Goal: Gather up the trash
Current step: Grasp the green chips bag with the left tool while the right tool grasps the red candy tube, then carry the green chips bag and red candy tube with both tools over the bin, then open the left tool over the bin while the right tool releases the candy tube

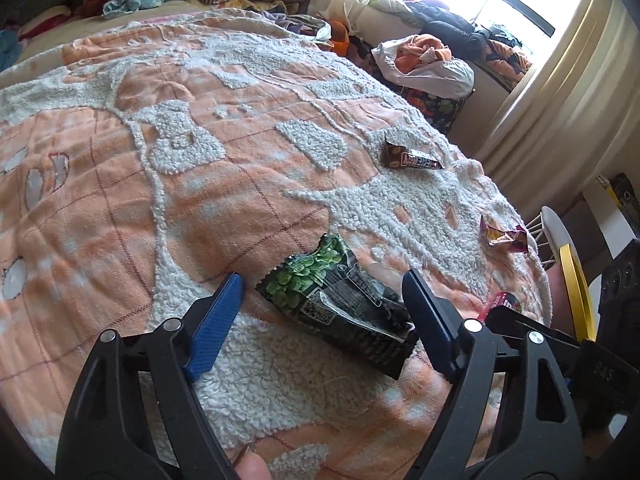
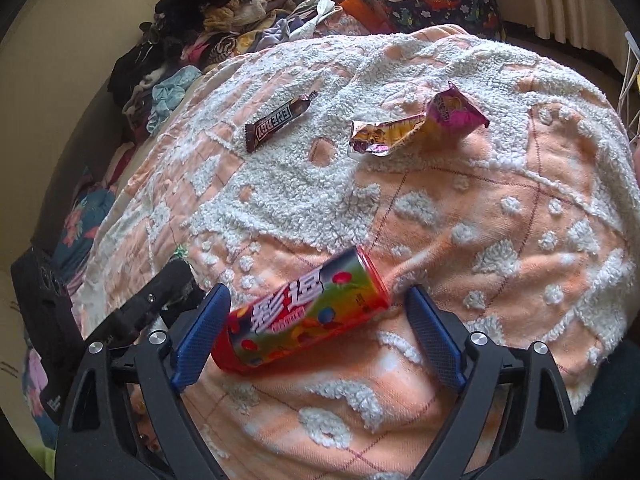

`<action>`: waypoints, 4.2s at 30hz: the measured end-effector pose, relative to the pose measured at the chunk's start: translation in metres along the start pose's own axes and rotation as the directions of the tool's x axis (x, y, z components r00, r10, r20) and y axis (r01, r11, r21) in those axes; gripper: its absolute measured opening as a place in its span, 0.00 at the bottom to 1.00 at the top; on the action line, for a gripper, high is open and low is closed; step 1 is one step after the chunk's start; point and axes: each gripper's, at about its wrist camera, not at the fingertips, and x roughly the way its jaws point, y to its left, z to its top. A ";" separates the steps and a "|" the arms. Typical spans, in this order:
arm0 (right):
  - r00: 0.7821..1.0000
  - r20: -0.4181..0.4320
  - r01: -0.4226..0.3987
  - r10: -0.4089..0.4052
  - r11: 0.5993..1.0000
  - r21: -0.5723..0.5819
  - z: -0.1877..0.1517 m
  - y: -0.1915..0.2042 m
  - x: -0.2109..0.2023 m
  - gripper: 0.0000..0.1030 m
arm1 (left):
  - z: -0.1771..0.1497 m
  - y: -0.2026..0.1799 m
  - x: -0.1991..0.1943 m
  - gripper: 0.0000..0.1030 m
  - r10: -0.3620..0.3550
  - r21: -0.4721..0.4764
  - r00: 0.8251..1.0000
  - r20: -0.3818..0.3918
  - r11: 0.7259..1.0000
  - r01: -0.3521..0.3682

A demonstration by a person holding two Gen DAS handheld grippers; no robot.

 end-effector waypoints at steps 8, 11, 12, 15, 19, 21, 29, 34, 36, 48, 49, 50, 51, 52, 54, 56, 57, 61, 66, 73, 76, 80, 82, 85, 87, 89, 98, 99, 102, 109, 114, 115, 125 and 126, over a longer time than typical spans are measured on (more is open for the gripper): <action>0.998 0.019 -0.059 0.058 0.996 0.069 0.004 -0.019 -0.007 0.45 | 0.001 -0.008 0.000 0.44 -0.008 0.000 1.000 0.018 1.000 0.008; 0.991 0.030 -0.133 0.130 0.981 0.143 0.005 -0.036 -0.013 0.41 | 0.002 -0.015 -0.001 0.36 -0.016 0.018 1.000 0.020 1.000 0.016; 0.989 0.035 -0.148 0.144 0.976 0.157 0.004 -0.040 -0.015 0.40 | 0.002 -0.017 -0.002 0.30 -0.022 0.024 1.000 0.022 0.999 0.021; 0.984 0.049 -0.176 0.171 0.971 0.160 0.003 -0.042 -0.023 0.38 | 0.002 -0.022 -0.006 0.21 -0.045 0.039 0.999 0.028 0.998 0.044; 0.981 0.082 -0.182 0.176 0.980 0.079 0.005 -0.031 -0.040 0.36 | 0.003 -0.031 -0.010 0.21 -0.075 0.069 0.997 0.036 0.995 0.073; 0.981 0.103 -0.171 0.167 0.984 0.038 0.006 -0.026 -0.048 0.35 | 0.004 -0.036 -0.012 0.21 -0.084 0.084 0.996 0.042 0.993 0.080; 0.977 0.197 -0.058 0.079 0.992 -0.111 0.006 -0.013 -0.076 0.34 | 0.004 -0.066 -0.016 0.20 -0.129 0.138 0.991 0.044 0.983 0.122; 0.965 0.262 -0.001 0.033 0.993 -0.122 0.007 -0.023 -0.092 0.33 | 0.004 -0.084 -0.016 0.20 -0.152 0.169 0.988 0.041 0.975 0.143; 0.959 0.284 0.010 0.023 0.994 -0.112 0.008 -0.031 -0.100 0.33 | 0.005 -0.094 -0.015 0.20 -0.165 0.182 0.986 0.039 0.971 0.155; 0.889 0.454 0.067 -0.055 0.998 -0.010 0.024 -0.079 -0.168 0.33 | 0.006 -0.162 -0.011 0.19 -0.265 0.256 0.964 0.032 0.934 0.249; 0.885 0.462 0.068 -0.060 0.998 -0.001 0.024 -0.082 -0.171 0.33 | 0.007 -0.168 -0.011 0.19 -0.274 0.261 0.961 0.031 0.930 0.257; 0.877 0.475 0.073 -0.070 0.997 0.013 0.024 -0.088 -0.176 0.32 | 0.007 -0.175 -0.010 0.19 -0.284 0.268 0.958 0.030 0.926 0.266; 0.870 0.487 0.080 -0.083 0.996 0.027 0.025 -0.092 -0.181 0.32 | 0.007 -0.182 -0.010 0.19 -0.293 0.275 0.956 0.029 0.922 0.274; 0.862 0.498 0.084 -0.094 0.996 0.041 0.025 -0.097 -0.186 0.32 | 0.007 -0.186 -0.010 0.19 -0.299 0.279 0.954 0.028 0.919 0.280; 0.852 0.514 0.081 -0.103 0.995 0.065 0.026 -0.106 -0.193 0.32 | 0.007 -0.200 -0.009 0.19 -0.316 0.294 0.948 0.024 0.909 0.296; 0.842 0.527 0.084 -0.118 0.992 0.089 0.026 -0.115 -0.199 0.32 | 0.007 -0.211 -0.008 0.19 -0.328 0.305 0.944 0.019 0.901 0.307; 0.837 0.533 0.084 -0.125 0.991 0.102 0.026 -0.120 -0.202 0.32 | 0.007 -0.216 -0.008 0.19 -0.334 0.310 0.942 0.016 0.898 0.313; 0.816 0.556 0.086 -0.157 0.985 0.150 0.027 -0.139 -0.215 0.32 | 0.004 -0.237 -0.006 0.19 -0.357 0.336 0.934 0.002 0.880 0.336; 0.796 0.574 0.089 -0.190 0.976 0.199 0.022 -0.162 -0.228 0.32 | -0.001 -0.260 -0.004 0.19 -0.379 0.363 0.925 -0.017 0.860 0.359; 0.767 0.593 0.099 -0.245 0.958 0.268 0.016 -0.192 -0.242 0.32 | -0.012 -0.284 -0.001 0.19 -0.399 0.394 0.916 -0.047 0.835 0.384; 0.757 0.599 0.097 -0.261 0.951 0.292 0.013 -0.202 -0.248 0.32 | -0.017 -0.293 0.001 0.19 -0.406 0.408 0.912 -0.061 0.824 0.394; 0.741 0.608 0.096 -0.283 0.942 0.321 0.007 -0.217 -0.257 0.32 | -0.022 -0.300 0.002 0.19 -0.412 0.420 0.908 -0.075 0.813 0.403; 0.735 0.613 0.095 -0.291 0.939 0.332 0.005 -0.223 -0.262 0.32 | -0.025 -0.304 0.003 0.19 -0.414 0.426 0.906 -0.083 0.807 0.408; 0.723 0.618 0.103 -0.308 0.933 0.344 0.003 -0.227 -0.266 0.32 | -0.029 -0.311 0.004 0.19 -0.420 0.438 0.903 -0.094 0.797 0.416; 0.717 0.620 0.110 -0.319 0.930 0.351 0.002 -0.228 -0.268 0.32 | -0.031 -0.314 0.004 0.19 -0.424 0.441 0.900 -0.100 0.792 0.422; 0.709 0.624 0.111 -0.329 0.926 0.362 0.000 -0.232 -0.272 0.32 | -0.033 -0.319 0.005 0.19 -0.429 0.448 0.897 -0.107 0.785 0.428; 0.676 0.630 0.142 -0.381 0.907 0.396 -0.005 -0.245 -0.285 0.32 | -0.043 -0.336 0.005 0.19 -0.451 0.481 0.883 -0.132 0.750 0.454; 0.673 0.631 0.144 -0.386 0.905 0.400 -0.006 -0.247 -0.287 0.32 | -0.044 -0.338 0.005 0.19 -0.452 0.485 0.882 -0.134 0.746 0.457; 0.663 0.633 0.146 -0.399 0.899 0.413 -0.009 -0.252 -0.292 0.32 | -0.047 -0.345 0.006 0.19 -0.455 0.495 0.879 -0.145 0.735 0.462; 0.647 0.631 0.150 -0.427 0.883 0.444 -0.014 -0.265 -0.299 0.32 | -0.053 -0.359 0.009 0.19 -0.461 0.516 0.872 -0.167 0.713 0.475; 0.642 0.625 0.155 -0.444 0.873 0.462 -0.016 -0.272 -0.301 0.32 | -0.058 -0.367 0.014 0.19 -0.466 0.532 0.864 -0.190 0.691 0.489; 0.640 0.623 0.158 -0.449 0.871 0.465 -0.017 -0.274 -0.301 0.32 | -0.060 -0.368 0.015 0.19 -0.466 0.535 0.863 -0.196 0.687 0.492; 0.659 0.590 0.161 -0.467 0.854 0.495 -0.019 -0.290 -0.298 0.32 | -0.077 -0.381 0.030 0.19 -0.450 0.563 0.858 -0.247 0.655 0.505; 0.661 0.586 0.163 -0.468 0.852 0.497 -0.019 -0.290 -0.297 0.32 | -0.078 -0.382 0.031 0.19 -0.447 0.564 0.859 -0.252 0.653 0.505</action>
